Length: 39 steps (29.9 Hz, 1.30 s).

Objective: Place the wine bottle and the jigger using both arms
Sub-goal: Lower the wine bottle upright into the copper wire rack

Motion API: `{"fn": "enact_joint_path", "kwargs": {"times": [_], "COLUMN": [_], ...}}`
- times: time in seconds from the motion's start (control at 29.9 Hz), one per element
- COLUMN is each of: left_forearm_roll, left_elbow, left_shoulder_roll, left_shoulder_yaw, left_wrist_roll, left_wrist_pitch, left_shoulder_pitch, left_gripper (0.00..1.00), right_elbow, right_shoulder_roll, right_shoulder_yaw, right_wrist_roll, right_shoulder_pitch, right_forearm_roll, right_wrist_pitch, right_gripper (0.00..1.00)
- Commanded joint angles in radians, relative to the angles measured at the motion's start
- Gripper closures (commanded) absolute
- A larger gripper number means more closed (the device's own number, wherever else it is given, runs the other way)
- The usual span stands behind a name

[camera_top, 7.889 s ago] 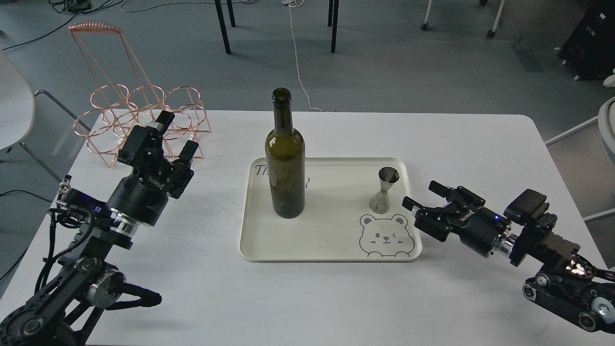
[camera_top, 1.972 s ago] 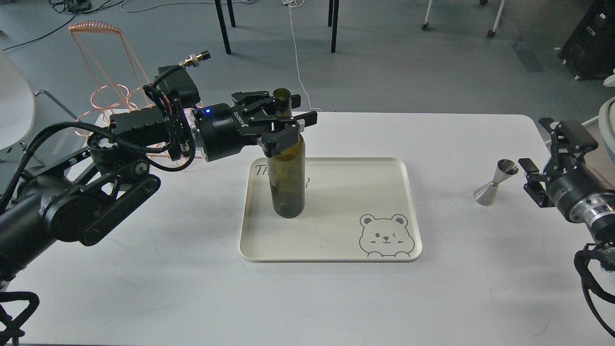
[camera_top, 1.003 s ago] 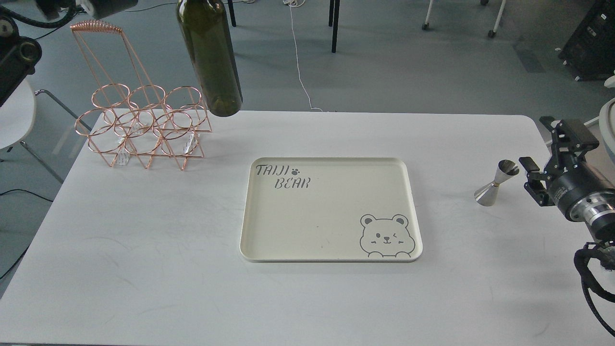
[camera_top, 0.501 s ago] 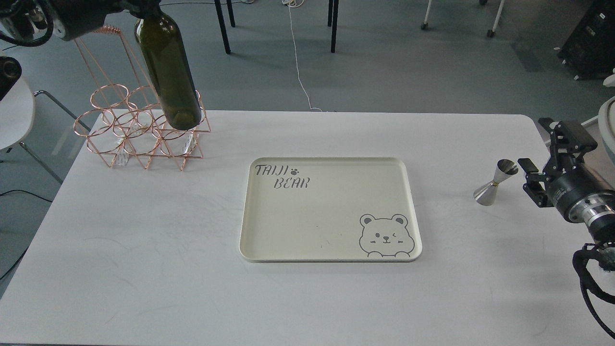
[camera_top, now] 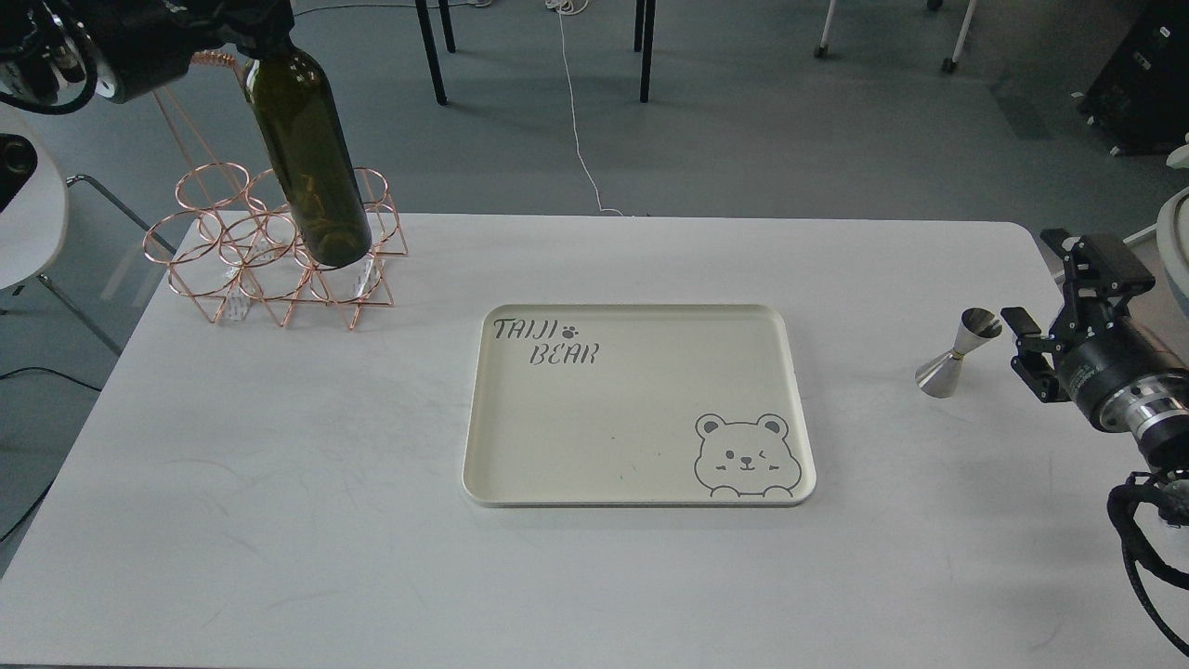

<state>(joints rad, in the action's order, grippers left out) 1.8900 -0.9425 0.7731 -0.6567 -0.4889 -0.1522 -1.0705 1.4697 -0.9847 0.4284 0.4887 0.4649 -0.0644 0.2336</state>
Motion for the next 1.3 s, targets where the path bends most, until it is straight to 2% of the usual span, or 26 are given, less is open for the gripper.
{"fn": "enact_joint_path", "kwargs": {"times": [0.0,0.4,0.64,0.84,1.04,1.27], "left_forearm_roll": [0.001,0.001,0.001,-0.003,-0.003,-0.002], "left_elbow": [0.010,0.054,0.094,0.097,0.097,0.099], "left_shoulder_roll": [-0.002,-0.011,-0.040,-0.049,-0.077,-0.107], "left_shoulder_yaw": [0.000,0.002,0.002,-0.003,-0.004,-0.006], "left_wrist_roll": [0.000,0.000,0.000,0.000,0.000,0.000], "left_wrist_pitch": [0.016,0.022,0.072,0.074,0.089,0.106], "left_shoulder_pitch": [0.007,0.018,0.060,0.102,0.156,0.184], "left_gripper": [0.83,0.77,0.71,0.66,0.64,0.56], "right_elbow": [0.000,0.001,0.001,0.001,0.001,-0.002], "right_shoulder_roll": [0.000,0.000,0.000,0.000,0.004,0.004], "right_shoulder_yaw": [0.000,0.000,0.000,0.000,0.000,0.000], "right_wrist_roll": [0.000,0.000,0.000,0.000,0.000,0.000], "right_shoulder_pitch": [0.000,-0.002,-0.003,-0.003,-0.003,-0.005], "right_forearm_roll": [0.000,0.000,0.000,0.000,0.000,0.000], "right_wrist_pitch": [0.001,0.001,0.001,0.001,0.001,0.001], "right_gripper": [0.03,0.03,0.03,0.03,0.03,0.03]}}
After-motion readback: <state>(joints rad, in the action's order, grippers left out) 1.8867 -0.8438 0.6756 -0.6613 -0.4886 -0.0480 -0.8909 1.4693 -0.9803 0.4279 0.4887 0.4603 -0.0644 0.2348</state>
